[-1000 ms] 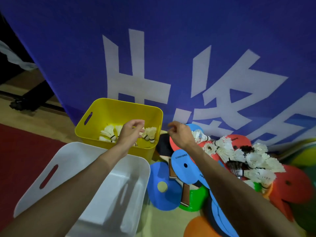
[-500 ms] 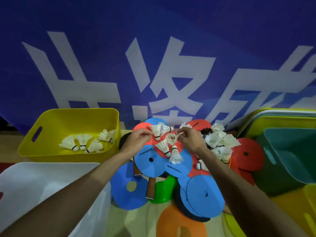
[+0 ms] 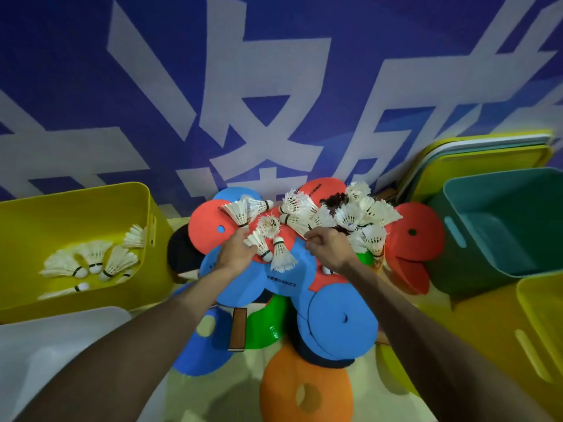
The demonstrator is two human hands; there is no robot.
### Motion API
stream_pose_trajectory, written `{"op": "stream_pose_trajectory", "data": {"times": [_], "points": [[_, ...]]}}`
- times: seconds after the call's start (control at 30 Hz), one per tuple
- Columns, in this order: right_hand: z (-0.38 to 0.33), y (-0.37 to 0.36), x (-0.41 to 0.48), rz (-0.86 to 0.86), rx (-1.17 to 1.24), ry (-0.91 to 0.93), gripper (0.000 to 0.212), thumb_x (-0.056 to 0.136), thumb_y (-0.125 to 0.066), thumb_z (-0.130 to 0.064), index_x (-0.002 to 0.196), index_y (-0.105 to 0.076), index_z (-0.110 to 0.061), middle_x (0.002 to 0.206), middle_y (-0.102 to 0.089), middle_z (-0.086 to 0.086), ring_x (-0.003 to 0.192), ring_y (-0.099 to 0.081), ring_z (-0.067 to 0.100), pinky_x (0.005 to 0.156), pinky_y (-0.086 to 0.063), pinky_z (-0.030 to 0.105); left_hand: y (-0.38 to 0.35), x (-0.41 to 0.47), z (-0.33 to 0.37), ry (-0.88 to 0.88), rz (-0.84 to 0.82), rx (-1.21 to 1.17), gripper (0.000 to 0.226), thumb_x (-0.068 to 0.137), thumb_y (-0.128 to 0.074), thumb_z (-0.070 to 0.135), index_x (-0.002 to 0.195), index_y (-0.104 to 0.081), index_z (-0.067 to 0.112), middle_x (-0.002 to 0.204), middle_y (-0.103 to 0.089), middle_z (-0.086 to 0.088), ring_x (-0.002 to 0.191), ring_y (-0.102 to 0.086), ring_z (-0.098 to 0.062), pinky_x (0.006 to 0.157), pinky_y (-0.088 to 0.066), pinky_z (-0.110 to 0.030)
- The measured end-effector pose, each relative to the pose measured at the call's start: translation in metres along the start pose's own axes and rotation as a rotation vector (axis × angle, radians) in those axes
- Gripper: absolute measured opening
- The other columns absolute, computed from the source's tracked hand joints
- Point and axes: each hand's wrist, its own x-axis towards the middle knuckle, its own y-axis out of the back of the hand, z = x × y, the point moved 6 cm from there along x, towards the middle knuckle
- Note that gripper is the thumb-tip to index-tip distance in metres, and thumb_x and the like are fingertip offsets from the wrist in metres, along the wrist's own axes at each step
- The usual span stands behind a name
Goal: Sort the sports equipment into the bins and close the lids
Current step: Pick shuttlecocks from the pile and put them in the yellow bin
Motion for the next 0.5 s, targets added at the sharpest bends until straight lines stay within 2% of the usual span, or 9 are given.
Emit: {"op": "stream_pose_trajectory", "data": {"times": [0.1,0.17,0.2,0.23,0.27,0.33,0.37,0.5], "points": [[0.002,-0.002,0.002,-0.027,-0.006,0.007,0.031,0.088,-0.051,-0.015,0.115,-0.065,-0.016,0.097,-0.072,0.008,0.077,-0.070,0.027,0.068,-0.058,0.038,-0.004,0.001,-0.008,0.039,0.036,0.044,0.039,0.089,-0.062,0.011,0.127,-0.053,0.006,0.125,-0.059,-0.011,0.112,-0.056,-0.027,0.092,-0.045,-0.034],[0.003,-0.007,0.004,-0.055,-0.011,0.003,0.031,0.090,-0.047,-0.014,0.117,-0.063,-0.014,0.091,-0.069,0.004,0.066,-0.066,0.022,0.057,-0.055,0.026,-0.004,0.000,-0.012,0.064,0.048,0.079,0.031,0.088,-0.063,0.014,0.118,-0.059,0.005,0.112,-0.064,-0.013,0.102,-0.059,-0.027,0.088,-0.047,-0.035],[0.003,-0.011,0.005,-0.079,-0.017,0.002,0.031,0.092,-0.046,-0.013,0.119,-0.062,-0.013,0.087,-0.066,0.001,0.061,-0.061,0.015,0.050,-0.049,0.017,-0.004,-0.001,-0.013,0.076,0.049,0.099,0.025,0.088,-0.065,0.015,0.111,-0.061,0.006,0.104,-0.065,-0.012,0.095,-0.059,-0.026,0.085,-0.049,-0.036],[0.001,-0.017,0.006,-0.106,-0.026,0.008,0.032,0.093,-0.048,-0.014,0.122,-0.060,-0.011,0.089,-0.063,-0.001,0.063,-0.057,0.009,0.049,-0.042,0.011,-0.004,-0.002,-0.015,0.087,0.056,0.113,0.020,0.087,-0.066,0.017,0.104,-0.061,0.008,0.097,-0.064,-0.010,0.090,-0.059,-0.025,0.083,-0.050,-0.037],[-0.001,-0.021,0.007,-0.127,-0.044,0.016,0.032,0.093,-0.051,-0.015,0.124,-0.059,-0.010,0.095,-0.064,0.001,0.073,-0.060,0.009,0.056,-0.041,0.009,-0.004,-0.003,-0.015,0.091,0.062,0.115,0.017,0.087,-0.066,0.018,0.101,-0.061,0.009,0.092,-0.062,-0.008,0.089,-0.058,-0.024,0.082,-0.050,-0.036],[-0.003,-0.031,0.011,-0.159,-0.086,0.034,0.037,0.091,-0.060,-0.018,0.127,-0.056,-0.009,0.118,-0.063,0.007,0.103,-0.061,0.019,0.077,-0.042,0.017,-0.004,-0.005,-0.014,0.081,0.069,0.100,0.020,0.086,-0.068,0.019,0.101,-0.062,0.008,0.091,-0.062,-0.007,0.089,-0.058,-0.023,0.081,-0.048,-0.034],[-0.004,-0.037,0.012,-0.175,-0.108,0.038,0.041,0.089,-0.064,-0.019,0.128,-0.055,-0.009,0.124,-0.060,0.009,0.112,-0.058,0.022,0.083,-0.041,0.021,-0.002,-0.006,-0.013,0.075,0.075,0.093,0.022,0.086,-0.068,0.020,0.103,-0.062,0.007,0.091,-0.062,-0.006,0.089,-0.058,-0.022,0.081,-0.048,-0.033],[-0.004,-0.054,0.016,-0.202,-0.209,0.040,0.056,0.083,-0.071,-0.021,0.134,-0.049,-0.015,0.137,-0.046,0.012,0.122,-0.048,0.026,0.100,-0.041,0.033,0.015,-0.014,-0.009,0.053,0.134,0.032,0.029,0.085,-0.068,0.021,0.109,-0.063,0.005,0.091,-0.060,-0.004,0.090,-0.058,-0.020,0.078,-0.047,-0.029]]}}
